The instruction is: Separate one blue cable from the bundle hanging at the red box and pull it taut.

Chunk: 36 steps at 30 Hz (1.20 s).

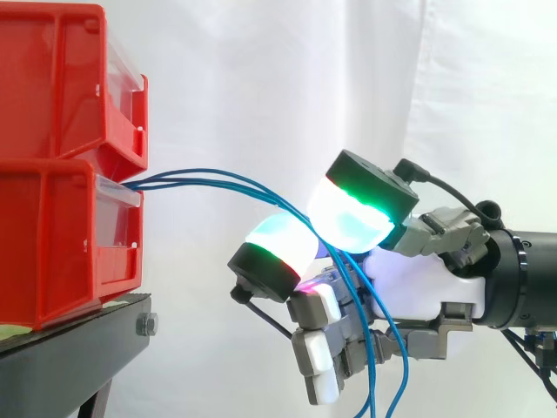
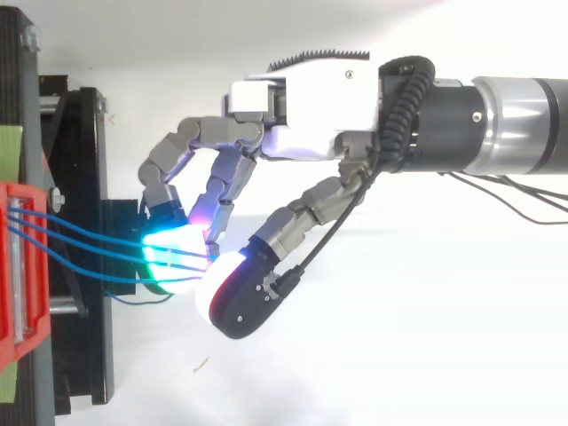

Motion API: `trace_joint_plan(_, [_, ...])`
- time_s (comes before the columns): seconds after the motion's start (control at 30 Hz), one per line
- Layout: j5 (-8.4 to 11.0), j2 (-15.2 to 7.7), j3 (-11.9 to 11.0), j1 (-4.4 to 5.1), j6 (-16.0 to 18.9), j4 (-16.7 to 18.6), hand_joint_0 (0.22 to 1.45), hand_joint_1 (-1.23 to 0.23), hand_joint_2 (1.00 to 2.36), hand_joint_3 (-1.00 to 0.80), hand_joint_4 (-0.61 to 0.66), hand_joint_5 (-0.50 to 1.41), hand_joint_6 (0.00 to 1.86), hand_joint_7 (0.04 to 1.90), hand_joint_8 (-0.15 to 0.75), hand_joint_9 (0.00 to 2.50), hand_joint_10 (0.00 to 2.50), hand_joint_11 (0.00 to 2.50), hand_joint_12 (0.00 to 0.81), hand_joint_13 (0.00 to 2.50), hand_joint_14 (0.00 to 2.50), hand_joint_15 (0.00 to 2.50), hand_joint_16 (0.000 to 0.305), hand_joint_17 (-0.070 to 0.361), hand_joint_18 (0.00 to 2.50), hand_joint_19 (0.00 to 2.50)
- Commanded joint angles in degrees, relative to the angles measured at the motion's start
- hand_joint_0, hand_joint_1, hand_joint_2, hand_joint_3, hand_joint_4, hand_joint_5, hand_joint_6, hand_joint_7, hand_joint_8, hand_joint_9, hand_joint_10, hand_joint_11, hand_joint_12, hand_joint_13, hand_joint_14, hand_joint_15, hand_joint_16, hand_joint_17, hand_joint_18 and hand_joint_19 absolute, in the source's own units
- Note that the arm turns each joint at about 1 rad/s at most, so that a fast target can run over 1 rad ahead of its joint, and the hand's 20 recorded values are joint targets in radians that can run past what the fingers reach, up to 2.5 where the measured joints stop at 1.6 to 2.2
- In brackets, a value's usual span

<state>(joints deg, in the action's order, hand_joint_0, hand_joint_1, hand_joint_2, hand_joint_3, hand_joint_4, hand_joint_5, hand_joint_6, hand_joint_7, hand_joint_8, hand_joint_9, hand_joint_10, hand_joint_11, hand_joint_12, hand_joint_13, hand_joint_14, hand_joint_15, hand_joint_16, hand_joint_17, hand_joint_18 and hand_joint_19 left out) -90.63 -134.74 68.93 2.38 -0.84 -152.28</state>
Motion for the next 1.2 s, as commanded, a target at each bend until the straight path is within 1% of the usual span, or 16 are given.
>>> trace_joint_plan(0.0, [0.01,0.0,0.0,0.00,0.0,0.0,0.70,-0.96,1.00,-0.50,0.11,-0.15,0.94,1.07,0.392,1.09,0.02,0.82,0.375,1.04,0.02,0.47,0.038,0.086,0.97,0.46])
trace_joint_plan(0.17, [0.01,0.0,0.0,0.00,0.0,0.0,0.64,-0.88,1.00,-0.50,0.11,-0.14,0.93,1.04,0.396,1.11,0.02,0.81,0.386,1.05,0.02,0.47,0.039,0.087,0.98,0.49])
trace_joint_plan(0.27, [0.01,0.0,0.0,0.00,0.0,0.0,0.64,-0.81,1.00,-0.50,0.09,-0.14,0.91,1.10,0.399,1.12,0.02,0.80,0.391,1.05,0.02,0.47,0.040,0.089,0.98,0.50])
trace_joint_plan(0.33, [0.01,0.0,0.0,-0.09,0.0,0.0,0.63,-0.81,1.01,-0.35,0.06,-0.15,0.91,1.15,0.395,1.11,0.02,0.79,0.391,1.03,0.02,0.48,0.041,0.093,0.98,0.52])
trace_joint_plan(0.4, [0.01,0.0,0.0,-0.18,0.0,0.0,0.62,-0.81,1.02,-0.23,0.05,-0.16,0.91,1.13,0.404,1.05,0.02,0.77,0.408,1.00,0.02,0.47,0.046,0.103,0.99,0.52])
trace_joint_plan(0.43, [-0.08,0.0,0.1,-0.09,0.0,0.0,0.63,-0.81,1.02,-0.22,0.05,-0.16,0.92,1.12,0.405,1.03,0.01,0.76,0.414,0.99,0.02,0.47,0.047,0.106,0.99,0.51])
trace_joint_plan(0.5, [0.01,0.0,0.0,-0.18,0.0,0.0,0.66,-0.83,1.01,-0.28,0.07,-0.18,0.92,1.08,0.391,0.96,0.02,0.78,0.403,0.93,0.02,0.47,0.046,0.103,0.94,0.51])
trace_joint_plan(0.57, [0.01,0.0,0.0,-0.18,0.0,0.0,0.68,-0.87,1.01,-0.40,0.14,-0.19,0.91,1.04,0.388,0.95,0.02,0.78,0.406,0.93,0.02,0.46,0.046,0.103,0.94,0.51])
trace_joint_plan(0.63, [-0.08,0.0,0.1,-0.27,0.0,-0.1,0.66,-0.88,1.00,-0.50,0.15,-0.19,0.91,1.04,0.386,0.94,0.02,0.78,0.404,0.93,0.02,0.46,0.046,0.102,0.94,0.51])
trace_joint_plan(0.73, [-0.08,0.0,0.0,-0.18,0.0,-0.2,0.60,-0.85,1.00,-0.50,0.16,-0.18,0.90,1.02,0.383,0.94,0.02,0.77,0.405,0.93,0.02,0.47,0.046,0.103,0.94,0.51])
trace_joint_plan(0.8, [-0.08,0.0,0.1,-0.36,0.0,-0.2,0.55,-0.83,1.00,-0.50,0.16,-0.18,0.90,1.00,0.391,0.95,0.02,0.78,0.410,0.94,0.02,0.47,0.047,0.107,0.95,0.51])
trace_joint_plan(0.9, [-0.08,0.0,0.0,-0.27,0.0,-0.1,0.52,-0.78,1.00,-0.50,0.16,-0.17,0.89,0.99,0.397,0.96,0.02,0.76,0.416,0.94,0.02,0.46,0.049,0.110,0.96,0.51])
trace_joint_plan(0.97, [0.01,0.0,0.0,-0.36,0.0,0.0,0.52,-0.66,1.00,-0.50,0.16,-0.16,0.87,1.01,0.398,0.97,0.02,0.75,0.413,0.95,0.02,0.46,0.049,0.109,0.96,0.52])
trace_joint_plan(1.07, [0.01,0.0,0.0,-0.36,0.0,0.0,0.59,-0.57,1.00,-0.50,0.15,-0.16,0.85,1.04,0.389,0.98,0.01,0.74,0.397,0.95,0.02,0.46,0.046,0.103,0.95,0.54])
trace_joint_plan(1.13, [0.01,0.0,0.0,-0.27,0.0,0.0,0.62,-0.59,1.00,-0.50,0.13,-0.16,0.85,1.09,0.389,0.98,0.02,0.74,0.397,0.95,0.02,0.47,0.046,0.103,0.95,0.55])
trace_joint_plan(1.17, [0.01,0.0,0.0,-0.36,0.0,0.0,0.62,-0.63,1.00,-0.44,0.13,-0.16,0.86,1.10,0.388,0.98,0.02,0.73,0.399,0.95,0.02,0.47,0.046,0.103,0.96,0.55])
